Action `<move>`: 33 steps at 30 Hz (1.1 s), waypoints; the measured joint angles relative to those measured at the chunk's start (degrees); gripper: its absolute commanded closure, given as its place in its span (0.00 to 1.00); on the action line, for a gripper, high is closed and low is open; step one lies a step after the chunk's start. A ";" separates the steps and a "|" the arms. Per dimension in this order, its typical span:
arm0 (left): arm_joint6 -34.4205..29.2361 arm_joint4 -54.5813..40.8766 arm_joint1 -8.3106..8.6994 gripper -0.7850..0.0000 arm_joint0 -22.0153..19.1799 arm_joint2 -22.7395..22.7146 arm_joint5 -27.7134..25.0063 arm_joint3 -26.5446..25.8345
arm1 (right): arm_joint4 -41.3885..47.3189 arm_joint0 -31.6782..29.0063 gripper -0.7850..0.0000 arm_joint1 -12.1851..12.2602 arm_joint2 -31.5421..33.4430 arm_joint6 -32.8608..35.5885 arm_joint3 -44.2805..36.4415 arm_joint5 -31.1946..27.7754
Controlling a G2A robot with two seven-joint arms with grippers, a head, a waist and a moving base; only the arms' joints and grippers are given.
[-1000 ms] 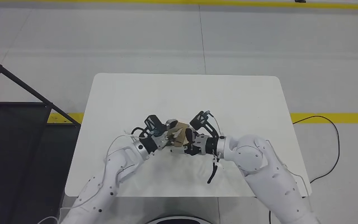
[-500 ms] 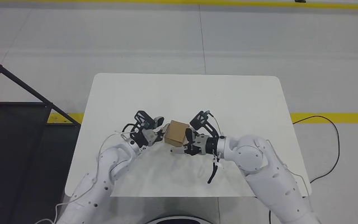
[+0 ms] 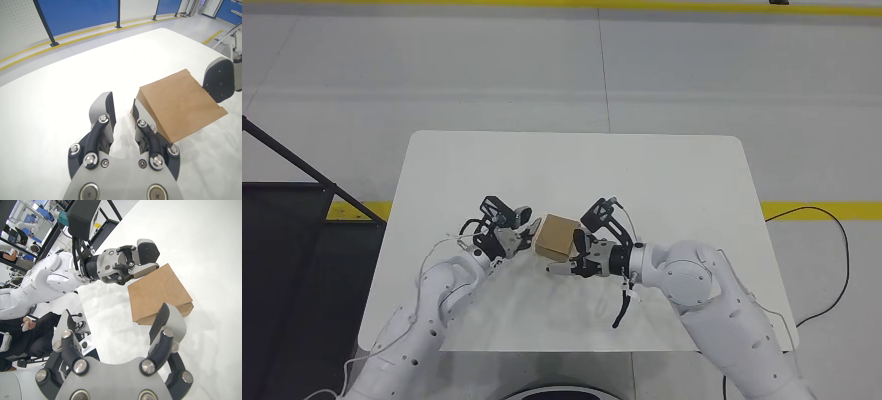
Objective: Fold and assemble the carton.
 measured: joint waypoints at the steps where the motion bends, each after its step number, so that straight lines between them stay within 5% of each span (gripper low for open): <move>1: -0.23 0.07 -0.01 0.58 -0.09 0.12 -0.15 0.13 | 0.01 0.01 0.00 0.00 -0.01 -0.01 0.00 0.00; 33: -1.13 1.93 -0.40 0.58 -0.98 2.13 -1.35 0.81 | 0.17 1.15 0.00 -0.28 -1.35 -1.54 1.00 -0.47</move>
